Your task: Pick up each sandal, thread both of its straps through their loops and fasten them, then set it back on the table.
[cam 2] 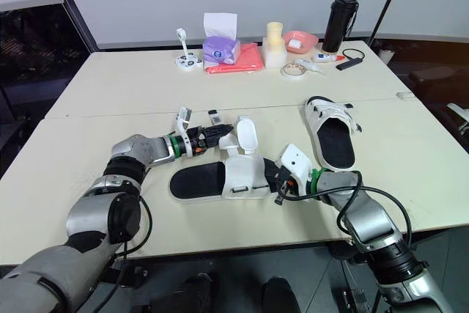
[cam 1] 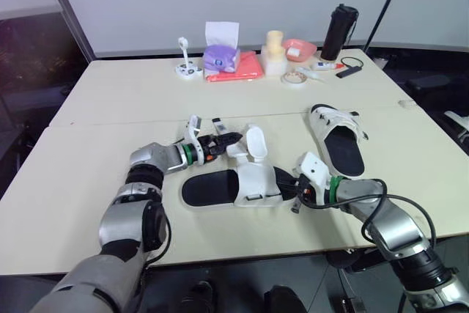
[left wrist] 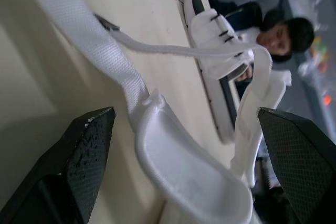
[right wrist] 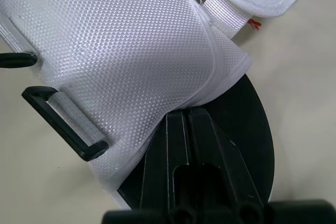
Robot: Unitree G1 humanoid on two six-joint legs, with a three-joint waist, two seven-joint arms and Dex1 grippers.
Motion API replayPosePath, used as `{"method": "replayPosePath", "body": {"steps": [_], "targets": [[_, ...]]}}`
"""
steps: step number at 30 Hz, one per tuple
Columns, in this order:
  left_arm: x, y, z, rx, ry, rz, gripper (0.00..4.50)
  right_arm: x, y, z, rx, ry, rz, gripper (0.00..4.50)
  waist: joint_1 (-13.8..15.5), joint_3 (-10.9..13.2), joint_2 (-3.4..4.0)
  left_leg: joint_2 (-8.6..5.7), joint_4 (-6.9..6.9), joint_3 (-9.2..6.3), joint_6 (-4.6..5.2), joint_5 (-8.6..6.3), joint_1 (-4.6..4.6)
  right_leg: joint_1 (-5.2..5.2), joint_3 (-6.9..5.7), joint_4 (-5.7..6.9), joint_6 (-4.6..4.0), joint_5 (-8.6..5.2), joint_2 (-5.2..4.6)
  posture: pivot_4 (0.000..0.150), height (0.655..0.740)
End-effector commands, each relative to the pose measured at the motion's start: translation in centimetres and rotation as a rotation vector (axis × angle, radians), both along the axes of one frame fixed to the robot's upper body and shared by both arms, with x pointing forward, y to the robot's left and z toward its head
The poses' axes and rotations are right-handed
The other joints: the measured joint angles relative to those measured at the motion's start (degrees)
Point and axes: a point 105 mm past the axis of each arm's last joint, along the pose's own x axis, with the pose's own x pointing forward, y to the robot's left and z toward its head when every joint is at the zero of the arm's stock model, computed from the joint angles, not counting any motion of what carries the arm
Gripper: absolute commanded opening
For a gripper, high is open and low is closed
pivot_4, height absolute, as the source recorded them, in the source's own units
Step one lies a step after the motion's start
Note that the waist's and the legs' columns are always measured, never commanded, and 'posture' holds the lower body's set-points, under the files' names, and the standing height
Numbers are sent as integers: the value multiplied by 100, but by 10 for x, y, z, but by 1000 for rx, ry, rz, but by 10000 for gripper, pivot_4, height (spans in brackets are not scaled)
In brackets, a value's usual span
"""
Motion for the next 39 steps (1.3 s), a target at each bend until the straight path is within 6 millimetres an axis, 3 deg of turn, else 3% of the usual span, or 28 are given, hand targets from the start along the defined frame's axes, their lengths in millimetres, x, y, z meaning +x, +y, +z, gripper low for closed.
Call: {"method": "replayPosePath", "body": {"steps": [1,9,10,11,18,19,25,29,32,35,39], "targets": [[8,-4,9,-54,10,57,45000,-3,3,-4,-9,16,6,366,7,-1,0,0,0,0,0,0,0,0,0,0,0,0,0,1500,7400],[18,0,7,-78,16,166,45000,-5,2,-5,-11,14,-3,366,16,-14,-3,0,1,0,-1,0,3,4,0,0,-1,1,-1,1500,7400],[19,1,7,-86,16,173,39744,-5,2,-4,-11,14,-4,0,16,-14,-3,0,1,1,-1,0,3,4,1,0,-1,1,-1,1500,7400],[20,1,8,-92,16,182,37724,-5,2,-4,-11,14,-4,0,16,-14,-3,0,1,1,-2,0,3,3,1,0,-1,1,-1,1500,7400],[27,4,17,-173,14,242,1799,-6,2,-5,-15,12,-5,0,16,-14,-3,-1,-2,1,-2,0,1,1,2,-1,-1,1,-2,1500,7400],[27,3,20,-193,14,240,396,-6,2,-5,-15,12,-6,0,17,-13,-3,-1,-1,1,-2,0,2,2,2,-1,-1,1,-2,1500,7400],[26,-3,32,-251,-18,203,396,-4,3,-3,-13,5,-9,0,15,-13,-3,-1,-2,2,-2,0,1,1,2,-1,-1,1,-1,1500,7400],[18,-9,56,-227,-224,82,396,-4,4,-2,-13,0,-9,0,13,-13,-3,-2,-2,3,-2,0,0,1,1,-1,-1,1,-1,1500,7400],[-5,-15,73,-168,-490,-96,396,-4,4,-2,-14,-2,-9,0,9,-14,-2,-2,-3,4,-3,0,0,-1,2,-1,-1,1,-1,1500,7400],[-20,-16,77,-147,-607,-178,396,-3,4,-2,-17,-2,-8,0,11,-15,0,1,-8,7,-4,1,1,-1,8,-2,-3,1,-1,1500,7400],[-53,-18,63,-19,-798,-356,396,-3,3,-2,-20,-4,-8,0,12,-15,0,2,-9,6,-4,1,2,-2,12,-4,-4,2,-1,1500,7400]]}}
